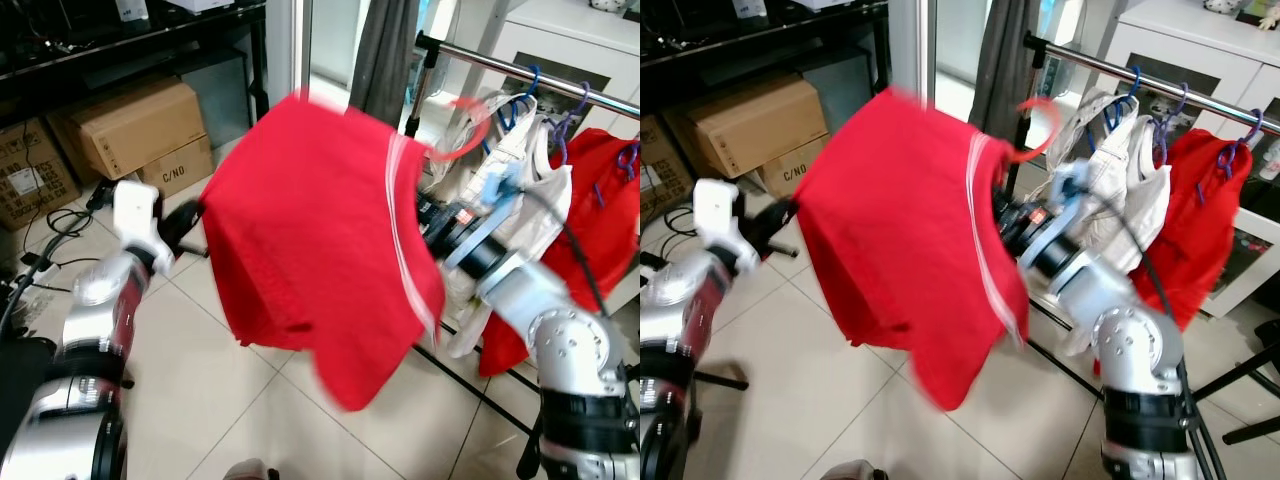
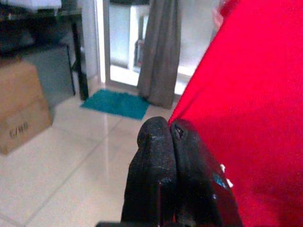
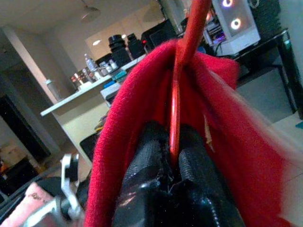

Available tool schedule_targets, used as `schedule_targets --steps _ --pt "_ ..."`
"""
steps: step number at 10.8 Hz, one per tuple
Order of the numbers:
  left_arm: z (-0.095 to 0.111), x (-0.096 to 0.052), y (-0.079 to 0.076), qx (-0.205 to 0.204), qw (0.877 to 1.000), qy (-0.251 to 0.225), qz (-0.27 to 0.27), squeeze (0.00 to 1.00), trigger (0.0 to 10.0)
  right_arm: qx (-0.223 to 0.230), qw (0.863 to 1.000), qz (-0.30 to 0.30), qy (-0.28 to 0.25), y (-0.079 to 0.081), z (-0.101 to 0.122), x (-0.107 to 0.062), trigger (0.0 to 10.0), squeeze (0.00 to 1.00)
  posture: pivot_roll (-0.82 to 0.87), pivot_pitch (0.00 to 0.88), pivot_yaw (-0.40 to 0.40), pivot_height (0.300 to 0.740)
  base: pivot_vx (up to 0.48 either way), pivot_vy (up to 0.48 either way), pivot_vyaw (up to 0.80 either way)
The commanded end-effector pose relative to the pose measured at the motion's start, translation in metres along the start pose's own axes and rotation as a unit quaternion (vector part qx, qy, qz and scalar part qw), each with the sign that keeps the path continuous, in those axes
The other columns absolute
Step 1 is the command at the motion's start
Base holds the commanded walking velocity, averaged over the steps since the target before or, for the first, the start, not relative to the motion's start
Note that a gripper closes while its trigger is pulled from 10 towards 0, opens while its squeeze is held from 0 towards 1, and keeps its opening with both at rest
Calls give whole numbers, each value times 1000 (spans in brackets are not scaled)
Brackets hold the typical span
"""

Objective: Hang hanger

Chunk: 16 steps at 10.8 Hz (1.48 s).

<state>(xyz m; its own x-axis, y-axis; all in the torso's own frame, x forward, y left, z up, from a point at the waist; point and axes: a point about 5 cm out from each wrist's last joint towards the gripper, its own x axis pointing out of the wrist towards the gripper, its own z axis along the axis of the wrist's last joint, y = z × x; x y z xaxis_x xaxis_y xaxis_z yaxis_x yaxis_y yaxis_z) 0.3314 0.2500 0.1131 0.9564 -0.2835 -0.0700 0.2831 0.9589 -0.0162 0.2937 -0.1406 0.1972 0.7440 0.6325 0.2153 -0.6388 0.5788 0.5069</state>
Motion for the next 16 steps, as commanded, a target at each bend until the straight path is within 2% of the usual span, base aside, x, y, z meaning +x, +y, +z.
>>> schedule_targets --steps 1,3,5,6,8,10,13,15,16 --pt "-4 -3 -1 -4 1000 3 11 0 0 -16 999 0 -35 1 14 0 10000 0 -44 0 -13 740 0 0 0" --pt "-19 -10 -6 -7 1000 23 16 0 0 -17 999 -17 -49 -2 17 1 10000 0 -45 0 -14 740 0 0 0" --pt "-37 -13 -24 -10 999 52 5 0 0 -25 997 -48 -63 -6 21 3 10000 0 -51 0 -9 740 0 0 0" --pt "-46 -15 -30 -12 998 64 2 0 0 -25 993 -81 -76 -13 24 3 10000 0 -53 0 -7 740 0 0 0" --pt "-55 -22 -38 -18 997 72 3 0 0 -38 991 -100 -77 -18 27 1 10000 0 -54 0 -10 740 0 0 0" --pt "-56 -25 -41 -10 997 78 -2 0 0 -56 991 -106 -52 -18 19 3 10000 0 -50 0 -17 740 0 0 0" --pt "-72 -41 -41 -18 994 105 40 0 0 -57 990 -120 -50 -24 20 3 10000 0 -45 0 -22 740 0 0 0" --pt "-76 -46 -41 -17 993 110 51 0 0 -58 989 -127 -46 -27 20 3 10000 0 -44 0 -23 740 0 0 0" --pt "-75 -48 -43 -21 993 107 52 0 0 -73 988 -129 -34 -28 18 3 10000 0 -44 0 -31 740 0 0 0"
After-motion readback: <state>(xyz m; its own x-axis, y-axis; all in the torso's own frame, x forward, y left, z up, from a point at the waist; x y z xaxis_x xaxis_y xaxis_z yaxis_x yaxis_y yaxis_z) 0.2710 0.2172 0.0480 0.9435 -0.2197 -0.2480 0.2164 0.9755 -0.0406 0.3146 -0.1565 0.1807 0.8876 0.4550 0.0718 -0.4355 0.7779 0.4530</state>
